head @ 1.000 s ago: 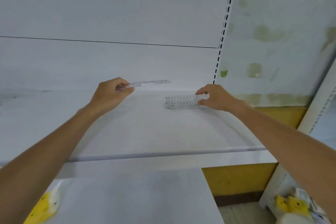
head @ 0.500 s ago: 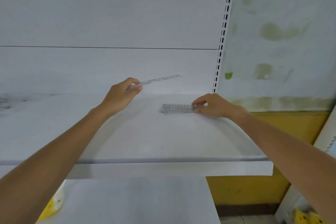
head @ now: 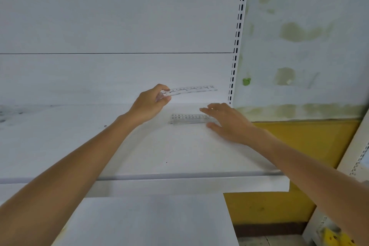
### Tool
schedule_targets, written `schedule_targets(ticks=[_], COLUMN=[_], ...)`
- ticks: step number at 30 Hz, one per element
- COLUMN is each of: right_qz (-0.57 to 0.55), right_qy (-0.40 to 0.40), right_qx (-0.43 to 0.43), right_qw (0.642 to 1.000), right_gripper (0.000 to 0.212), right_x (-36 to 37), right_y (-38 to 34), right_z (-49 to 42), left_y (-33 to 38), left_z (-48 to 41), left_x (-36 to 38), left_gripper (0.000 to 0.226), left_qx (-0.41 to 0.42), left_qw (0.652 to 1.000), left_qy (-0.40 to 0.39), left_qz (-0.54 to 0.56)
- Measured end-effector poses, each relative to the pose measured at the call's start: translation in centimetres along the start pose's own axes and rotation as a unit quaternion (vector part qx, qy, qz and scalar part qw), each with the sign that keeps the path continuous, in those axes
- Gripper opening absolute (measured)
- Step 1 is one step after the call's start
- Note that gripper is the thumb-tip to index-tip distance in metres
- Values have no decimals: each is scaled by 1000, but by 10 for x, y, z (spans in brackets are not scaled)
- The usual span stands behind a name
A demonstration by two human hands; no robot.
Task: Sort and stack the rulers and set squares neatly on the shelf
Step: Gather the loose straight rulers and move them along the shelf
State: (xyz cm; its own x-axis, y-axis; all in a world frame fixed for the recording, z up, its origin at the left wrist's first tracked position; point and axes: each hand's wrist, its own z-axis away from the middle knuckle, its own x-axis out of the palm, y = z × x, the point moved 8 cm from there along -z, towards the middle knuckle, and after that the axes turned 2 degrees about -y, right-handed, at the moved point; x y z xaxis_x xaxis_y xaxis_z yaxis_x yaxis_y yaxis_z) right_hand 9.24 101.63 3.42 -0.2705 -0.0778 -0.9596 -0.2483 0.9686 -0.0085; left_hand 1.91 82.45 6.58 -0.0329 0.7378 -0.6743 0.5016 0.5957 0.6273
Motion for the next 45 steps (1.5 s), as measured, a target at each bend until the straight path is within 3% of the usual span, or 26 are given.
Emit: schedule_targets(ticks=[5, 7, 17, 22, 39, 42, 45], right_qz=[-112, -132, -134, -137, -143, -135, -102], right_qy=[-73, -65, -50, -50, -52, -67, -52], right_qx=[-19, -14, -3, 1, 11, 13, 36], right_qw=[991, 989, 990, 989, 988, 989, 993], right_gripper=[45, 43, 41, 41, 40, 39, 36], right_x=[13, 13, 10, 10, 9, 9, 4], right_y=[-35, -38, -35, -34, -34, -33, -35], right_z=[45, 50, 49, 48, 49, 49, 36], left_y=[12, 15, 23, 16, 19, 26, 23], left_z=[-6, -8, -14, -14, -9, -5, 12], left_x=[25, 38, 83, 96, 87, 71, 46], left_gripper=[28, 27, 29, 31, 44, 34, 11], left_qx=[12, 15, 37, 41, 28, 57, 71], left_qw=[1000, 999, 994, 984, 981, 983, 990], left_qy=[-20, -34, -105, -130, -83, -67, -87], left_qz=[7, 13, -14, -114, -174, -162, -79])
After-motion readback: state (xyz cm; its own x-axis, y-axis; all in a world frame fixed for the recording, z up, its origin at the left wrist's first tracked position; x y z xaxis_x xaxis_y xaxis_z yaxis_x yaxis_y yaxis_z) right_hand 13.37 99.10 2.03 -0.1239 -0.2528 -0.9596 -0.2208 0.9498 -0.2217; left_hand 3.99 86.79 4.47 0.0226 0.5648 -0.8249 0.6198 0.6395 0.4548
